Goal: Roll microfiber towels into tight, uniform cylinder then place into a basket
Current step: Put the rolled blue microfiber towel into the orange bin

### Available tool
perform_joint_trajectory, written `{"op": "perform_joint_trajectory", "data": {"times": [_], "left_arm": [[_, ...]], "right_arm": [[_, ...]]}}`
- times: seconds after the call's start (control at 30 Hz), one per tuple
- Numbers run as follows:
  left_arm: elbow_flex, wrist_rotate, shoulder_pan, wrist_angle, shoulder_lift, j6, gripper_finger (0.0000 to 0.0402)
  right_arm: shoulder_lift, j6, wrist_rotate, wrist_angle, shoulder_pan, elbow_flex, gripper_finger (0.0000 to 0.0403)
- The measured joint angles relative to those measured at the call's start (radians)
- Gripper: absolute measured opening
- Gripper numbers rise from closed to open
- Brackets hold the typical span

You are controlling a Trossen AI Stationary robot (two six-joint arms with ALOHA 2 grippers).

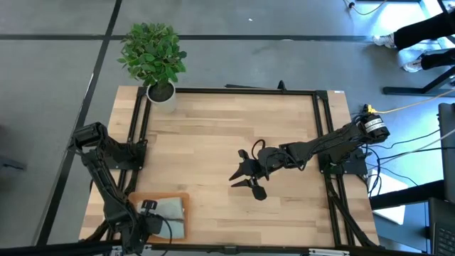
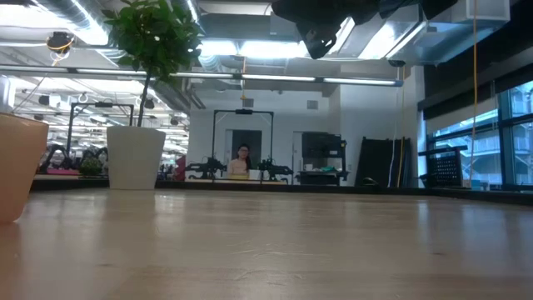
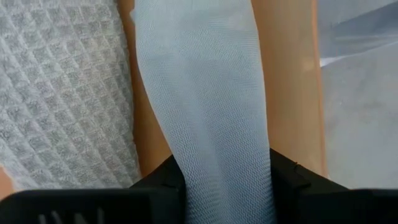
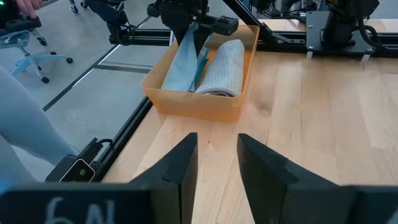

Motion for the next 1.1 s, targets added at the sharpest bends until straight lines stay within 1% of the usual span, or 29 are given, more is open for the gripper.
{"op": "perform_joint_trajectory", "data": {"times": [0.1,0.27,0.47,0.57,0.67,0.87,1.1], "left_arm": [[0.0,0.0,0.0,-0.006,0.0,0.023,0.0119],[0.0,0.004,0.0,-0.007,0.0,0.011,0.0119],[0.0,0.004,0.0,-0.008,0.0,0.011,0.0097],[0.0,-0.013,0.0,-0.008,0.0,0.011,0.0094],[0.0,-0.027,0.003,-0.008,0.0,0.011,0.0102],[0.0,-0.017,0.023,-0.027,0.0,0.018,0.0126],[0.0,-0.012,0.032,-0.024,0.0,0.018,0.0128]], "right_arm": [[0.0,-0.001,0.0,0.0,0.0,0.0,0.0115],[0.0,-0.001,0.0,0.0,0.0,0.0,0.0115],[0.0,-0.001,0.001,0.0,0.0,0.0,0.0115],[0.0,-0.001,0.001,0.0,0.0,0.0,0.0115],[0.0,-0.001,0.001,0.0,0.0,0.0,0.0115],[0.0,-0.001,0.001,0.0,0.0,0.0,0.0115],[0.0,-0.001,0.001,0.0,0.0,0.0,0.0115]]}}
